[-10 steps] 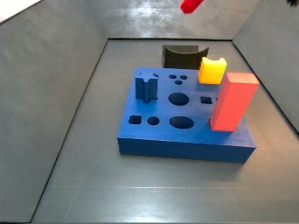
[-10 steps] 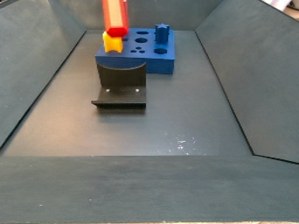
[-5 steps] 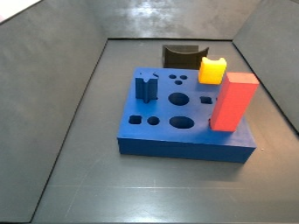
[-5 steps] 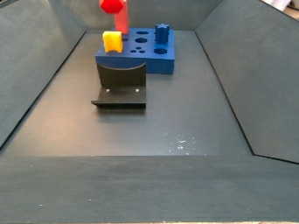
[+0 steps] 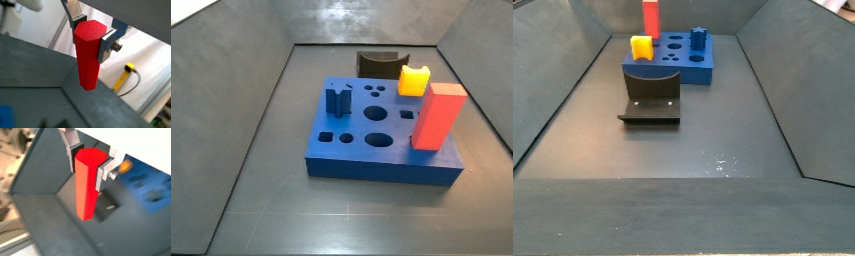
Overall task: Pick up the hexagon object. Move up. Place the hexagon object on the fixture. Regrasp the hexagon object. Move to above the board. Insert the hexagon object.
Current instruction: Move to above the board.
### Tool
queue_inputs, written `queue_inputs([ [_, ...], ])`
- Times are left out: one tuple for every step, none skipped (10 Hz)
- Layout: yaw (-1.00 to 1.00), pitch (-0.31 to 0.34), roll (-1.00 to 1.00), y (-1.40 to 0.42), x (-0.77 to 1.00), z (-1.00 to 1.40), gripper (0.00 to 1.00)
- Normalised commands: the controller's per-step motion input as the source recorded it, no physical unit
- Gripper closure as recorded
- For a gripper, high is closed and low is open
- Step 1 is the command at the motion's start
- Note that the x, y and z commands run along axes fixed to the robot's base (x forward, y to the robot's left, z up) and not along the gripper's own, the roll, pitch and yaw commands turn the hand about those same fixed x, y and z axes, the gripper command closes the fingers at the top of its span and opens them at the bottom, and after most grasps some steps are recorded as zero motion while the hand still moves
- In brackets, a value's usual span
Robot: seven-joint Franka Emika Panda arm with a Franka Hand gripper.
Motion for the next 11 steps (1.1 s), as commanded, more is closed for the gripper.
queue_inputs([
  [-0.18, -0.132, -1.0, -0.96, -1.0, 0.1, 1.0],
  [-0.18, -0.142, -1.0, -0.89, -1.0, 0.06, 1.0],
  [-0.19, -0.149, -1.0, -0.84, -1.0, 0.08, 1.0],
  [-0.19, -0.149, -1.0, -0.76, -0.96, 0.07, 1.0],
  [-0.2, -0.147, -1.0, -0.46, -0.66, 0.03, 1.0],
  [-0.21, -0.124, -1.0, -0.2, -0.35, 0.02, 1.0],
  [-0.21, -0.106, -1.0, -0.1, -0.21, 0.01, 1.0],
  [-0.21, -0.098, -1.0, -0.05, -0.14, 0.0, 1.0],
  [-0.2, -0.093, -1.0, -0.01, -0.1, 0.0, 1.0],
  [-0.18, -0.088, -0.91, 0.02, -0.09, 0.0, 1.0],
  [-0.14, -0.083, -0.75, 0.02, -0.08, 0.0, 1.0],
])
